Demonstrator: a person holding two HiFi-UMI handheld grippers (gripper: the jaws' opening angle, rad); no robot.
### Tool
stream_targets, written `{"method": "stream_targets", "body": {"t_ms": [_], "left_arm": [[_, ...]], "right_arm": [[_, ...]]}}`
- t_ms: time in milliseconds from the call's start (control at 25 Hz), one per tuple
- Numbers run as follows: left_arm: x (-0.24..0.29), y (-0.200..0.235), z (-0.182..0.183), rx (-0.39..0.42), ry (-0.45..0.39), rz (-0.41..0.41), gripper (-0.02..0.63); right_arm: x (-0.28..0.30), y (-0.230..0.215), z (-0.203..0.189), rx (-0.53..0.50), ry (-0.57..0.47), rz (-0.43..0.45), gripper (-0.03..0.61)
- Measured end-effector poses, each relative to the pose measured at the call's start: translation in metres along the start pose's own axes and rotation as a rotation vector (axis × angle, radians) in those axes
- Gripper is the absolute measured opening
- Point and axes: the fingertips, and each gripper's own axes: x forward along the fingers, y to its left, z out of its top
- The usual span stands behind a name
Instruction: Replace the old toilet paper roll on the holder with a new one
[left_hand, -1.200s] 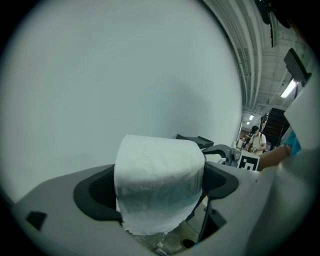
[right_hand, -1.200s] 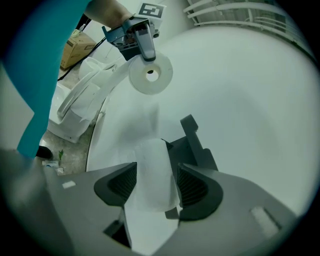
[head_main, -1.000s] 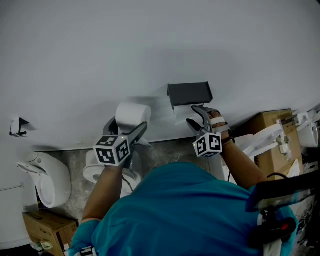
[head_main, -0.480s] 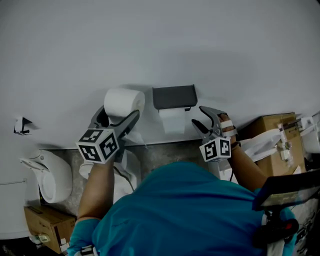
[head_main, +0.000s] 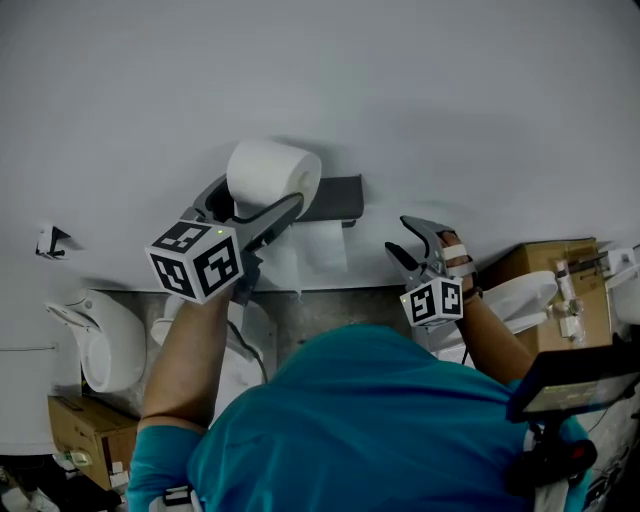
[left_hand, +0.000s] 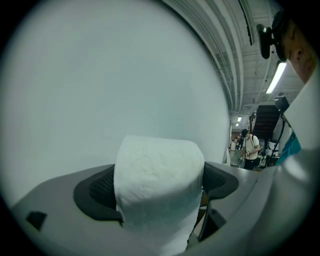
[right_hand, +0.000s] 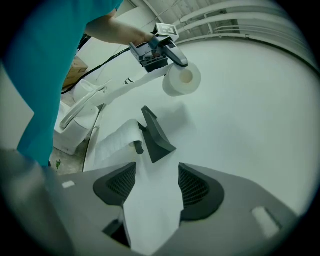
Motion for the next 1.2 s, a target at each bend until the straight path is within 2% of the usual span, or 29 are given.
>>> {"method": "stream_targets", "body": {"t_ms": [160,360,680,1040,1200], "left_arm": [[0.023,-0.028,0.017,-0.039,-0.010,-0.084,0.518],[0.050,-0.043,0.026,-0.001,0.013,-0.106,0.518],[0.074,-0.032,-0.004,0.024,0.089,-0.026,0.518],[0.064,-0.035,-0.039,0.013,0.138,0.072,0.518],[0.057,-0.015,-0.055,0.010,0.171,0.143,0.517]], "right_arm": [[-0.006,-0.007,-0.011,0.012,-0.003,-0.006,0.261],[-0.012,-0.014,-0.025,0.011,0.004,-0.021,0.261],[-0.014,-0.015,-0.036,0.025,0.010,-0.011,0.261],[-0.024,-0.011,-0.041,0.013,-0.003,0.013,0.261],[-0.018,-0.003,-0.033,0.008,-0.006,0.036,0.261]]}}
